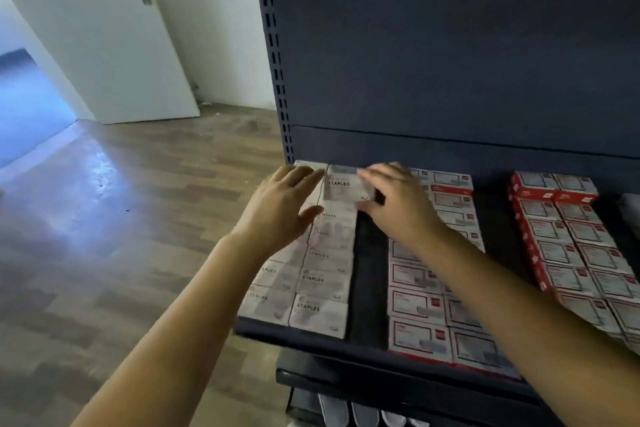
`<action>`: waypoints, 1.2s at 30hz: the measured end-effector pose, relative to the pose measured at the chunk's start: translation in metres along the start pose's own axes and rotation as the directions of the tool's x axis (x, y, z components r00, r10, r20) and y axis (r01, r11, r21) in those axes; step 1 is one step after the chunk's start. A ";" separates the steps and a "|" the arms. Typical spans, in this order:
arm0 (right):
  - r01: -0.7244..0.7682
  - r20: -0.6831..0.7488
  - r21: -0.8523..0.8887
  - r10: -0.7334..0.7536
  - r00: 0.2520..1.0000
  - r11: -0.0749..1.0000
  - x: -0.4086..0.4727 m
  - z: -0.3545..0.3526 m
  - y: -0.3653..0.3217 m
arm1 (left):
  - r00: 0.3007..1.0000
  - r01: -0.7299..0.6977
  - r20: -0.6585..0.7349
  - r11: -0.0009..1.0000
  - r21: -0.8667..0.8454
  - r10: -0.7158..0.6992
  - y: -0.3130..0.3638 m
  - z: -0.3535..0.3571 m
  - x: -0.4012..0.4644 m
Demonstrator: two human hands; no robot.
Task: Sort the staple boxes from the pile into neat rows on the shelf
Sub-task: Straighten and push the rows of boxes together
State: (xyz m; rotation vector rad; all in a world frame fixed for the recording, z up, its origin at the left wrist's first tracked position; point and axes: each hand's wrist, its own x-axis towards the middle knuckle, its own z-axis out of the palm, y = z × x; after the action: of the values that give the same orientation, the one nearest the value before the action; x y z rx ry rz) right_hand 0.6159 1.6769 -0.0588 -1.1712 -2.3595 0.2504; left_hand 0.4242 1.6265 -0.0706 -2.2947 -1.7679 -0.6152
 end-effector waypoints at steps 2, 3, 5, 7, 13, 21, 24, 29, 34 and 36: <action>0.017 0.003 0.015 -0.017 1.000 1.000 0.006 0.013 -0.016 | 0.993 -0.116 0.010 0.993 0.036 0.116 -0.008 -0.002 0.009; 0.020 0.002 0.019 -0.020 1.000 1.000 0.010 0.019 -0.022 | 0.987 -0.155 0.032 0.987 0.038 0.154 -0.010 -0.003 0.012; 0.003 -0.008 0.015 -0.003 1.000 1.000 0.015 0.028 -0.033 | 0.982 -0.162 0.093 0.987 -0.001 0.162 -0.017 -0.004 0.017; -0.034 -0.025 0.026 0.035 0.999 0.999 0.020 0.032 -0.039 | 0.977 -0.150 0.146 0.987 -0.050 0.156 -0.028 -0.002 0.025; -0.165 -0.048 -0.092 0.161 0.986 0.982 0.037 0.035 -0.035 | 0.978 -0.090 0.178 0.987 -0.134 0.113 -0.069 0.016 0.067; -0.238 0.005 -0.104 0.240 0.971 0.966 0.038 0.043 -0.025 | 0.967 0.031 0.255 0.985 -0.172 0.014 -0.091 0.068 0.081; -0.236 0.006 -0.092 0.237 0.971 0.967 0.037 0.044 -0.021 | 0.967 0.076 0.251 0.986 -0.149 -0.036 -0.092 0.076 0.079; -0.243 0.010 -0.060 0.244 0.970 0.968 0.038 0.045 -0.018 | 0.969 0.187 0.192 0.966 -0.177 -0.152 -0.090 0.086 0.078; -0.245 0.011 -0.053 0.246 0.969 0.968 0.037 0.045 -0.016 | 0.965 0.247 0.155 0.933 -0.262 -0.212 -0.083 0.087 0.075; -0.243 0.011 -0.052 0.244 0.970 0.969 0.035 0.046 -0.015 | 0.963 0.262 0.142 0.924 -0.279 -0.230 -0.081 0.088 0.073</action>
State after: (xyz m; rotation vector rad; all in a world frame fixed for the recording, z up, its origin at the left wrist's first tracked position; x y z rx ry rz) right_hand 0.5646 1.6973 -0.0806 -1.4909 -2.2459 0.2871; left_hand 0.3803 1.7473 -0.1271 -2.3454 -2.1703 -0.8696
